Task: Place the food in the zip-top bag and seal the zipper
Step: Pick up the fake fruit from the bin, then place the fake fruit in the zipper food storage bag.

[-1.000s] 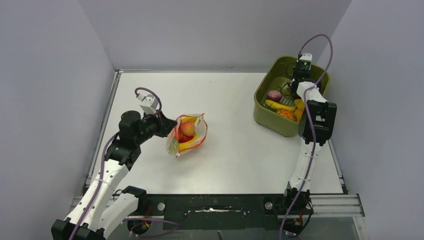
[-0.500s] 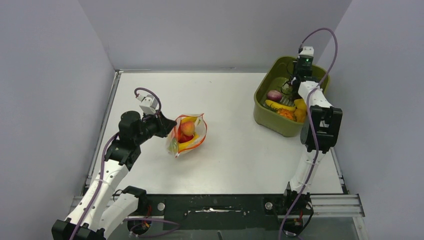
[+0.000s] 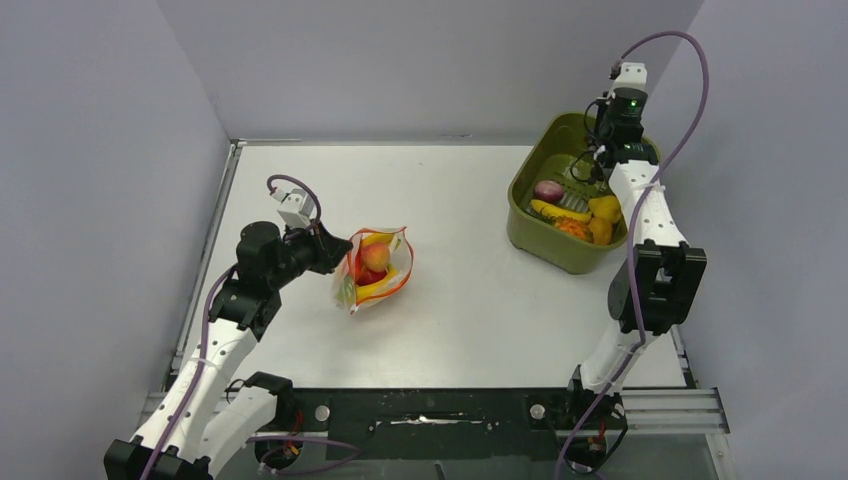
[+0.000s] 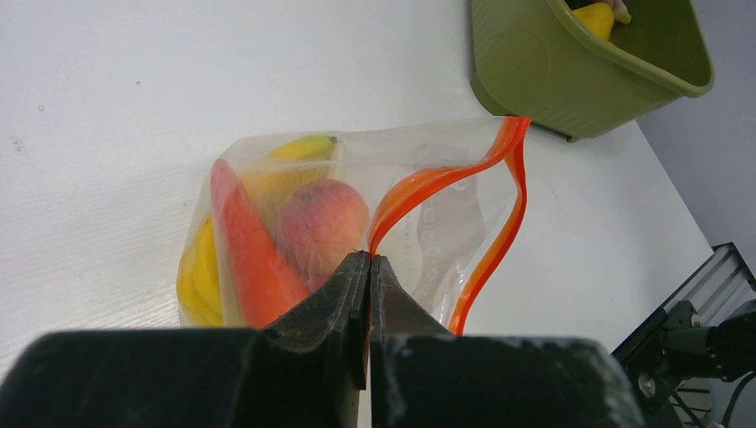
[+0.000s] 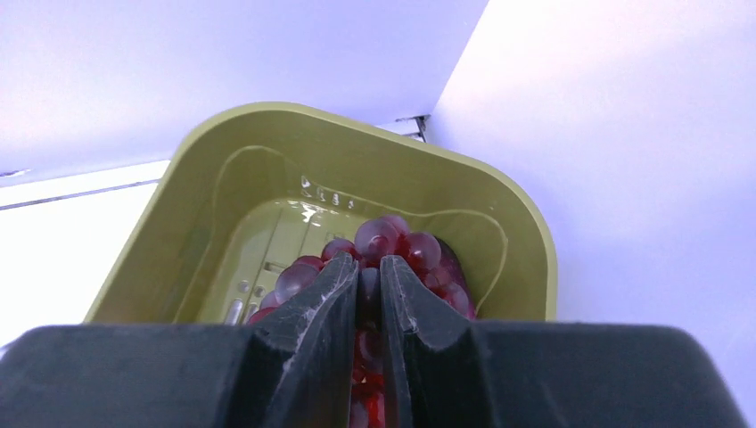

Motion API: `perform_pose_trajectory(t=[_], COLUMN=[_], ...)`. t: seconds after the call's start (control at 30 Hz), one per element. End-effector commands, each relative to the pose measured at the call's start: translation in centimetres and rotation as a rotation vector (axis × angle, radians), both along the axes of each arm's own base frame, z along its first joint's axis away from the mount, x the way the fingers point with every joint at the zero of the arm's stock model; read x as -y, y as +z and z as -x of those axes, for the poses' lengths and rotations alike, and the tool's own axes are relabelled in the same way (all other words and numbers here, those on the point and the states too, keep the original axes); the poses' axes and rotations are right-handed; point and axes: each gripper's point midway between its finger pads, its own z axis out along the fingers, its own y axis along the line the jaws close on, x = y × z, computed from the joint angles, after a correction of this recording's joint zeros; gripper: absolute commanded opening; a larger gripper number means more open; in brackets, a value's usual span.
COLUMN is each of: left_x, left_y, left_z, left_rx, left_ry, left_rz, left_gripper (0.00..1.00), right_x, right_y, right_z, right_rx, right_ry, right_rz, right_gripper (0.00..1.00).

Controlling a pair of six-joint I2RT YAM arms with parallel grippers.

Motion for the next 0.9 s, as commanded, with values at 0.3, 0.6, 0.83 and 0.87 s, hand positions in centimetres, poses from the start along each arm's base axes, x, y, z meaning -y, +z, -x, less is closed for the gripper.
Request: perform_pose_trajectory(t=[0.3, 0.6, 0.83, 0.87], left_x=[0.1, -0.2, 0.3, 0.3], left_y=[1.6, 2.0, 3.4, 3.8], left_z=[-0.9, -2.3, -3.0, -3.1], left_rx=[0.049, -0.025, -0.016, -0.007], left_ry=[0.007, 0.086, 0.077, 0.077], left_rz=[0.046, 0.095, 0.122, 0.123], left_gripper=[0.0, 0.0, 0.0, 0.0], right_x=[-9.0, -14.1, -18.9, -19.4], right_y=[13.8, 17.6, 18.4, 18.4], right_z=[5.5, 9.8, 12.7, 13.1], right_rx=[0.24, 0.32, 0.353, 0.359], right_ry=[0.219, 0.346, 0.487, 0.493], right_rz=[0.038, 0.002, -0.05, -0.054], right_gripper=[0.05, 0.04, 0.04, 0.04])
